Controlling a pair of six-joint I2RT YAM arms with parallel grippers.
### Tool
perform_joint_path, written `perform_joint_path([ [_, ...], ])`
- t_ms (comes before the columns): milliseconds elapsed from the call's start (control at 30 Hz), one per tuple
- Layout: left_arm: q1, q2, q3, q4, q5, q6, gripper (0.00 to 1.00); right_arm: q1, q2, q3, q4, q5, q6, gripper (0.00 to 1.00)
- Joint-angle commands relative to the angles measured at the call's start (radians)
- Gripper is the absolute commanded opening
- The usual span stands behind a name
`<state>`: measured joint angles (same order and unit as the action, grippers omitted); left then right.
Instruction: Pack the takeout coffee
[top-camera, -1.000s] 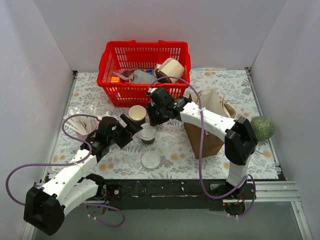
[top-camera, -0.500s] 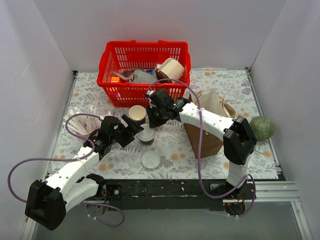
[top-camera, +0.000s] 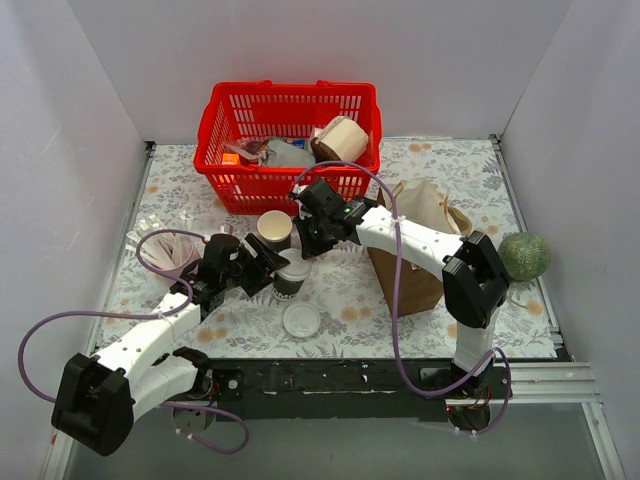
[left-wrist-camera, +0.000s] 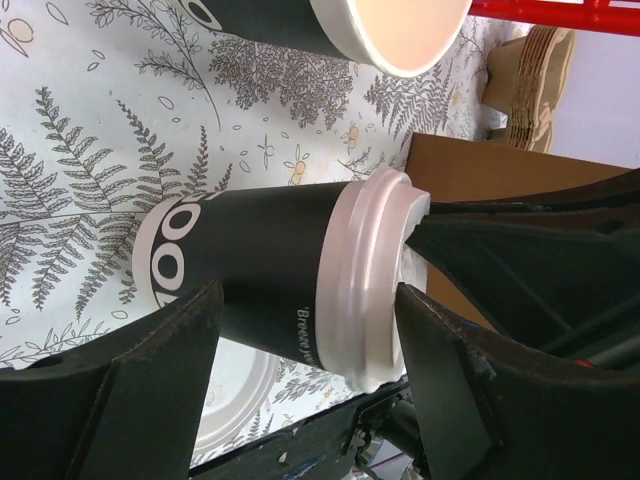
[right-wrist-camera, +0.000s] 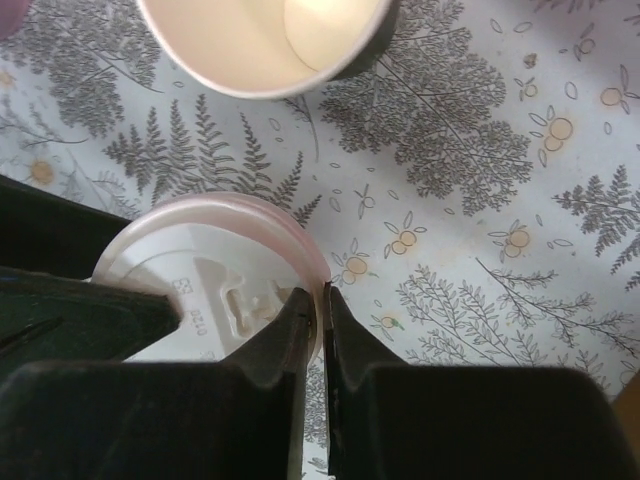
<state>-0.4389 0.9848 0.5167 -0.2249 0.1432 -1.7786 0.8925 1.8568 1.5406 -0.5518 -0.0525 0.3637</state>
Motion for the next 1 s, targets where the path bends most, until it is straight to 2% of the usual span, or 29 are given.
perform_joint_path([
  [0,0.008,-0.001,-0.001,0.035,0.027,0.004,0.69,0.016,0.021,-0.004,-0.031,0.028,-0.012,0.02],
  [267,0.008,-0.020,0.032,0.024,0.044,0.022,0.71,0.033,-0.048,0.041,-0.034,0.103,-0.023,0.01],
  [367,0.008,-0.075,0.057,0.006,0.052,0.034,0.78,0.033,-0.093,0.039,-0.027,0.128,-0.023,0.01],
  [400,0.008,-0.116,0.065,-0.005,0.053,0.044,0.86,0.033,-0.103,0.038,-0.025,0.134,-0.022,0.01],
  [533,0.006,-0.211,0.129,-0.100,0.032,0.080,0.98,0.033,-0.165,0.052,-0.043,0.155,-0.032,0.01],
  [667,0.008,-0.267,0.264,-0.209,0.018,0.164,0.98,0.033,-0.206,0.087,-0.091,0.157,-0.061,0.01],
  [800,0.006,-0.293,0.367,-0.274,-0.005,0.235,0.98,0.031,-0.260,0.203,-0.189,0.210,-0.106,0.01],
  [967,0.006,-0.319,0.407,-0.232,-0.010,0.254,0.98,0.023,-0.338,0.456,-0.318,0.380,-0.123,0.01],
])
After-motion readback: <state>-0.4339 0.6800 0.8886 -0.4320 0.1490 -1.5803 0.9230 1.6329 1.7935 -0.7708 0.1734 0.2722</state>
